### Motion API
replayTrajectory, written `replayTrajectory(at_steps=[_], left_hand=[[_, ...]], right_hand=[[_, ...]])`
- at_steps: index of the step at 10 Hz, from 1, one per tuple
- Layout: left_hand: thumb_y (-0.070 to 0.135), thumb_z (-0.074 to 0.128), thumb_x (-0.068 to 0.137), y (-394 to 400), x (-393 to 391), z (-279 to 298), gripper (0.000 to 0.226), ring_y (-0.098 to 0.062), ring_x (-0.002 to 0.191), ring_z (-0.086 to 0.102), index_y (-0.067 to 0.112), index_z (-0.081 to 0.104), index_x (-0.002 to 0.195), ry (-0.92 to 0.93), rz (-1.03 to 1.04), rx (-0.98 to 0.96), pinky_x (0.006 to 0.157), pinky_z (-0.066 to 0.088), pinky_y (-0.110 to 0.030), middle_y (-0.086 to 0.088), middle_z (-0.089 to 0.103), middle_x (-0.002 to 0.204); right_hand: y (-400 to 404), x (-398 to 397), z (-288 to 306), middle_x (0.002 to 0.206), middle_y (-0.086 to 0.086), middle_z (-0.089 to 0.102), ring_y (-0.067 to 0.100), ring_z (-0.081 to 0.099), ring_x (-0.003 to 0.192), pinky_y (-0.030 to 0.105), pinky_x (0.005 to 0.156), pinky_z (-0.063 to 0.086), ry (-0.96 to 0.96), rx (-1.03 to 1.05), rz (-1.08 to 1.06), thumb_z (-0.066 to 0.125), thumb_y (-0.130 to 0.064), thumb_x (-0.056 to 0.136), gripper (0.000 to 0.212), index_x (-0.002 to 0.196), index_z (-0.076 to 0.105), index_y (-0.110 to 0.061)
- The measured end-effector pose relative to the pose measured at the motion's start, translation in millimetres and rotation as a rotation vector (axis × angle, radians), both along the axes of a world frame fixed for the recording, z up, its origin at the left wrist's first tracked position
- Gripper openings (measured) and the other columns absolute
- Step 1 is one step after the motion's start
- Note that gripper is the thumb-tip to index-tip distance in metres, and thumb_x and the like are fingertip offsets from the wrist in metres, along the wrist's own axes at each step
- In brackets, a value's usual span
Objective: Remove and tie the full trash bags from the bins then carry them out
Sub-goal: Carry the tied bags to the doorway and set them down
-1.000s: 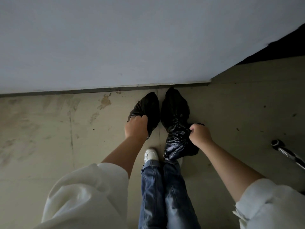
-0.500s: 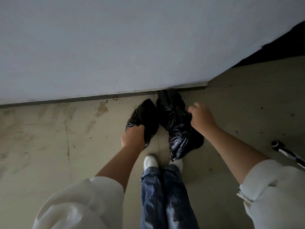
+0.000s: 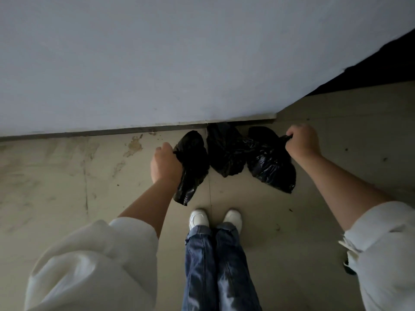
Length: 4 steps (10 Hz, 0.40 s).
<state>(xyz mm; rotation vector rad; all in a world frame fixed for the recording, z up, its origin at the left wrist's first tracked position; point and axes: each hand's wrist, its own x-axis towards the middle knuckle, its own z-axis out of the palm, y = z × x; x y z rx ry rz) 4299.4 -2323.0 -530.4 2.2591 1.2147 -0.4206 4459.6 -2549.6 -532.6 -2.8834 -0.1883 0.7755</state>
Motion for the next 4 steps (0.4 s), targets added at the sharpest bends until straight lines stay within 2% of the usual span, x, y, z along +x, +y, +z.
replayTrajectory(at_steps=[1,2,3,4], left_hand=[[-0.002,0.04,0.088,-5,3,1,0.018,-0.037,0.092,0.055,-0.004,0.051,0.101,-0.014,0.001,-0.018,0.069,0.04,-0.039,-0.025,0.053,0.108],[-0.002,0.04,0.088,-11,3,-4,0.019,-0.037,0.094,0.054,-0.002,0.051,0.102,0.0,-0.039,-0.053,0.073,0.042,-0.039,-0.023,0.052,0.11],[-0.006,0.039,0.085,-15,-2,-14,0.024,-0.038,0.1,0.053,-0.003,0.051,0.105,0.108,-0.143,-0.126,0.08,0.045,-0.042,-0.023,0.051,0.114],[-0.001,0.042,0.086,-21,-6,-16,0.024,-0.039,0.104,0.053,-0.002,0.051,0.108,0.202,-0.213,-0.14,0.083,0.046,-0.042,-0.022,0.053,0.115]], right_hand=[[6,-4,-3,0.119,0.028,0.052,0.039,0.051,0.108,0.037,0.09,0.042,0.047,0.052,0.047,0.045,0.015,0.08,0.029,0.103,0.06,0.007],[6,-15,-12,0.122,0.026,0.05,0.038,0.049,0.112,0.036,0.093,0.04,0.109,0.034,0.068,0.044,0.013,0.082,0.03,0.107,0.059,0.006],[0,-24,-24,0.127,0.024,0.049,0.037,0.048,0.116,0.035,0.096,0.04,0.191,0.0,0.082,0.045,0.007,0.085,0.032,0.115,0.057,0.004],[-2,-33,-27,0.131,0.022,0.048,0.035,0.047,0.12,0.034,0.097,0.038,0.265,-0.01,0.116,0.043,-0.001,0.089,0.034,0.122,0.053,0.0]])
